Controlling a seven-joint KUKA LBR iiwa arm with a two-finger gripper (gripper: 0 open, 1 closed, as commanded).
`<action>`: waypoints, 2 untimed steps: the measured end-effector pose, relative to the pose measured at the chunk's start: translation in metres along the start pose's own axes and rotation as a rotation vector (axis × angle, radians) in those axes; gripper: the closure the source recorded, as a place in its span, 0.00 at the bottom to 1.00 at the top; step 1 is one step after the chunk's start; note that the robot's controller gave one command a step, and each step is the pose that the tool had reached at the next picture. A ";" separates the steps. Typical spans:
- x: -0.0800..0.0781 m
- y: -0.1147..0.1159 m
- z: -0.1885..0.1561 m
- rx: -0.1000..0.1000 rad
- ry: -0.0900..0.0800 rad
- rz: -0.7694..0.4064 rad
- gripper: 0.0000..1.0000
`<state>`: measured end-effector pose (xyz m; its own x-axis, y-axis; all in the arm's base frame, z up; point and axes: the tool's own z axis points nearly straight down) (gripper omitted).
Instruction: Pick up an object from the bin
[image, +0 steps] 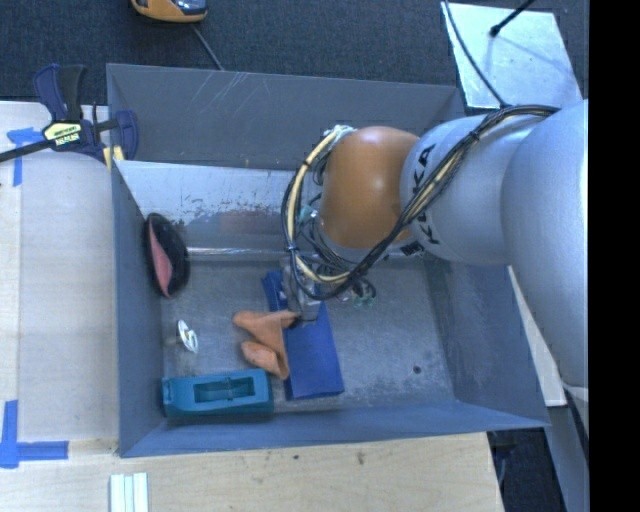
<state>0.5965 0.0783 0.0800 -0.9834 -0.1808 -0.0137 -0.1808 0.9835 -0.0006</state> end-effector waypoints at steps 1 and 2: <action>0.000 0.000 0.000 0.000 0.000 0.000 1.00; 0.014 -0.015 -0.026 -0.001 0.007 0.007 1.00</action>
Offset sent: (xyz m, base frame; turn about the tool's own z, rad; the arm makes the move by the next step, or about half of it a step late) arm -0.0146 -0.0225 0.0335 0.0093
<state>0.5852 0.0612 0.1060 -0.9847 -0.1741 -0.0067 -0.1741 0.9847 0.0007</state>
